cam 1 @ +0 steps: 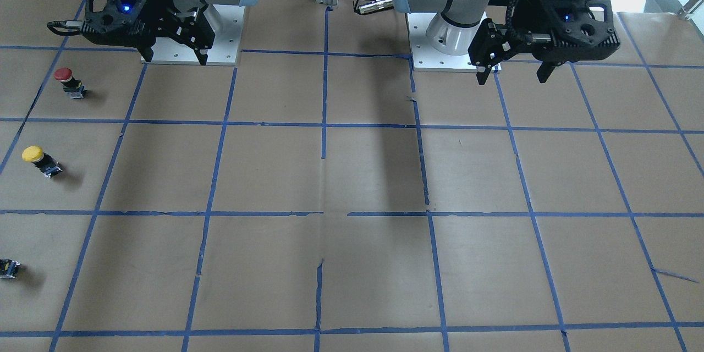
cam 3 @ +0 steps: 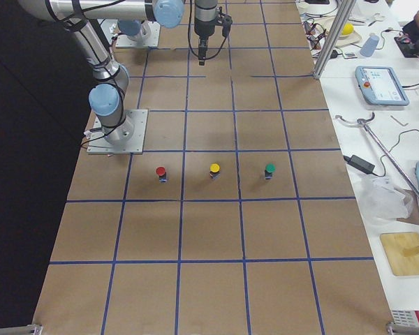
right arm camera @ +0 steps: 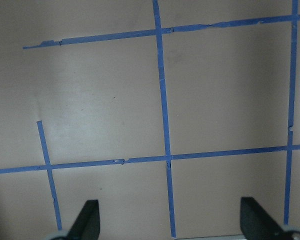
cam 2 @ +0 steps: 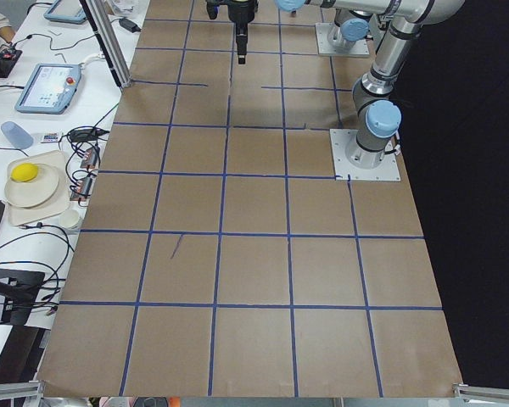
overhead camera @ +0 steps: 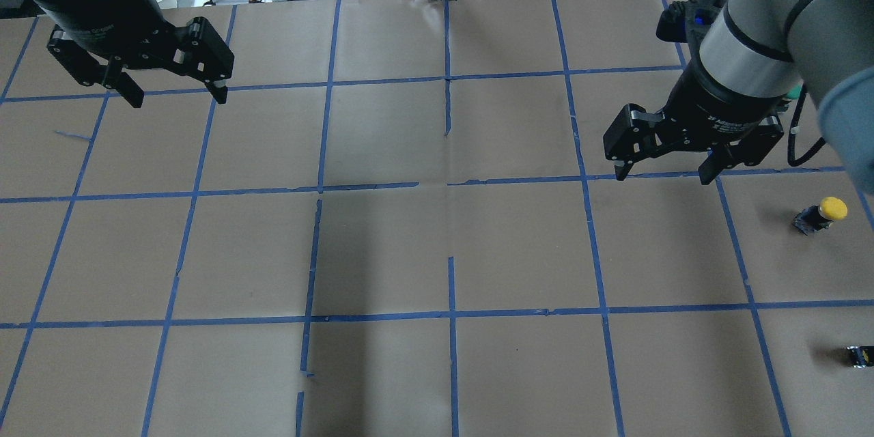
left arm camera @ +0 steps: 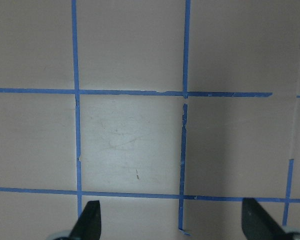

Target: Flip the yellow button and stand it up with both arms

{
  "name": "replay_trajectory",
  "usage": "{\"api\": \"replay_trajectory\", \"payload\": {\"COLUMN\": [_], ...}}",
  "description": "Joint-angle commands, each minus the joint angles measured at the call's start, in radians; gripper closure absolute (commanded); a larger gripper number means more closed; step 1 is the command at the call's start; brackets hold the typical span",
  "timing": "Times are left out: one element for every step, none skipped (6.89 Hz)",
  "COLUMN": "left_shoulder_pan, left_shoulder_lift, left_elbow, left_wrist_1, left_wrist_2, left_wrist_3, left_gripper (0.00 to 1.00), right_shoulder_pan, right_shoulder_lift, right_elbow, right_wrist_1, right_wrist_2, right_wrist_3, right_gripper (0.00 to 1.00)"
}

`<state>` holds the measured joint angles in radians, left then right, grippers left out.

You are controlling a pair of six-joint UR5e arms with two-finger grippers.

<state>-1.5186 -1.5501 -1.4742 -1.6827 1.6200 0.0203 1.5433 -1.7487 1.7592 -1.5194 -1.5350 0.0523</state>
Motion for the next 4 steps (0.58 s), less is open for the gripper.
{"api": "replay_trajectory", "payload": {"left_shoulder_pan": [0.0, 0.0, 0.0, 0.0], "left_shoulder_lift": [-0.001, -0.001, -0.002, -0.005], "left_elbow": [-0.001, 0.0, 0.002, 0.003], "left_wrist_1": [0.0, 0.0, 0.003, 0.018], "left_wrist_2": [0.001, 0.003, 0.0, 0.0], "left_wrist_3": [0.001, 0.0, 0.0, -0.005], "left_gripper": [0.0, 0.0, 0.0, 0.0], "right_shoulder_pan": [-0.003, -0.005, -0.005, -0.006], "right_shoulder_lift": [0.003, 0.005, 0.002, 0.002], "right_elbow": [0.002, 0.009, 0.032, 0.04], "right_wrist_1": [-0.005, -0.005, -0.011, -0.012], "right_wrist_2": [-0.002, -0.004, -0.004, -0.004], "right_wrist_3": [-0.003, -0.006, -0.005, -0.005], "right_gripper": [0.0, 0.0, 0.0, 0.0]}}
